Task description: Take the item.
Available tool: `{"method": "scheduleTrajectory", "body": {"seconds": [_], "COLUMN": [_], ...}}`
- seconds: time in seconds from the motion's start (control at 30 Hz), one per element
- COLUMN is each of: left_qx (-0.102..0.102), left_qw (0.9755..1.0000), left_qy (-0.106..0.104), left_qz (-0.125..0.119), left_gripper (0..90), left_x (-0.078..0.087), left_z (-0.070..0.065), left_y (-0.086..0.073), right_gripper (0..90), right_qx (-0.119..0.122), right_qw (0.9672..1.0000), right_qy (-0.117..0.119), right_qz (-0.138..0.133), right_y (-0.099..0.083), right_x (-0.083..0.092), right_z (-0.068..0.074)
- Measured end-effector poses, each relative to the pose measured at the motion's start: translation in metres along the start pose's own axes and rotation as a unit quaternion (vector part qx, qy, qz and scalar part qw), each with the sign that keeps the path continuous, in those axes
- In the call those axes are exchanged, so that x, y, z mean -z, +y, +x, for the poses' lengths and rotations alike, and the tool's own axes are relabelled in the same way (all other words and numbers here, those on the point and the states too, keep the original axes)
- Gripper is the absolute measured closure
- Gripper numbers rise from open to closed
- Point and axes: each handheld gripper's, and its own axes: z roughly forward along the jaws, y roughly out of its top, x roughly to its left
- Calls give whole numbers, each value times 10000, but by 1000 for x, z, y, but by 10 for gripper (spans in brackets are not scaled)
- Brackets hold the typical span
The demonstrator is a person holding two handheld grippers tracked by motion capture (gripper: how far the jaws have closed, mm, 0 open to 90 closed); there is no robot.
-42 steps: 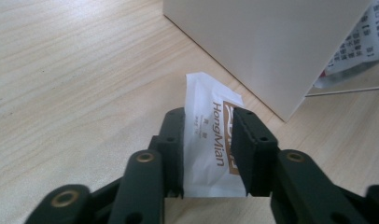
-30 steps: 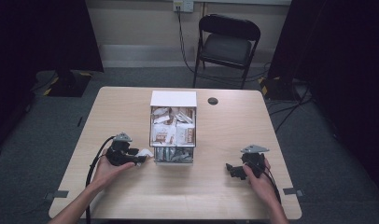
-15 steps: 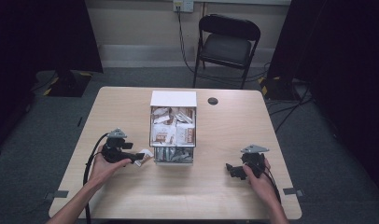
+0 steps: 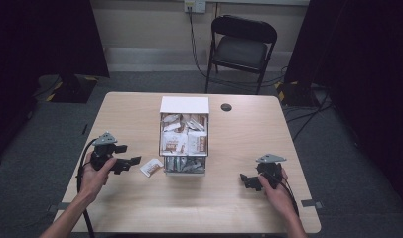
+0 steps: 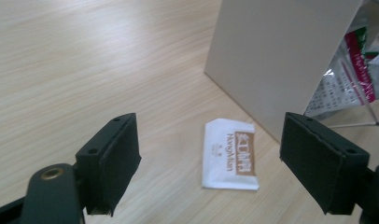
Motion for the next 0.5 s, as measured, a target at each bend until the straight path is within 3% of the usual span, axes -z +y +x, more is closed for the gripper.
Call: {"method": "scheduleTrajectory", "body": {"seconds": [0.07, 0.23, 0.33, 0.5], "left_qx": [-33, 115, 67, 81], "left_qw": [9998, 9996, 9988, 9978], "left_qy": [-26, 93, 351, 569], "left_qz": [170, 241, 332, 331], "left_gripper": [212, 219, 219, 222], "left_x": [6, 19, 31, 38], "left_z": [3, 7, 9, 14], "left_y": [-3, -12, -20, -29], "right_gripper": [0, 0, 0, 0], "right_qx": [-1, 0, 0, 1], "right_qw": [10000, 10000, 10000, 10000], "right_qy": [-1, 0, -1, -1], "right_qz": [0, -1, -1, 0], "right_y": [0, 0, 0, 0], "right_x": [0, 0, 0, 0], "right_z": [0, 0, 0, 0]}}
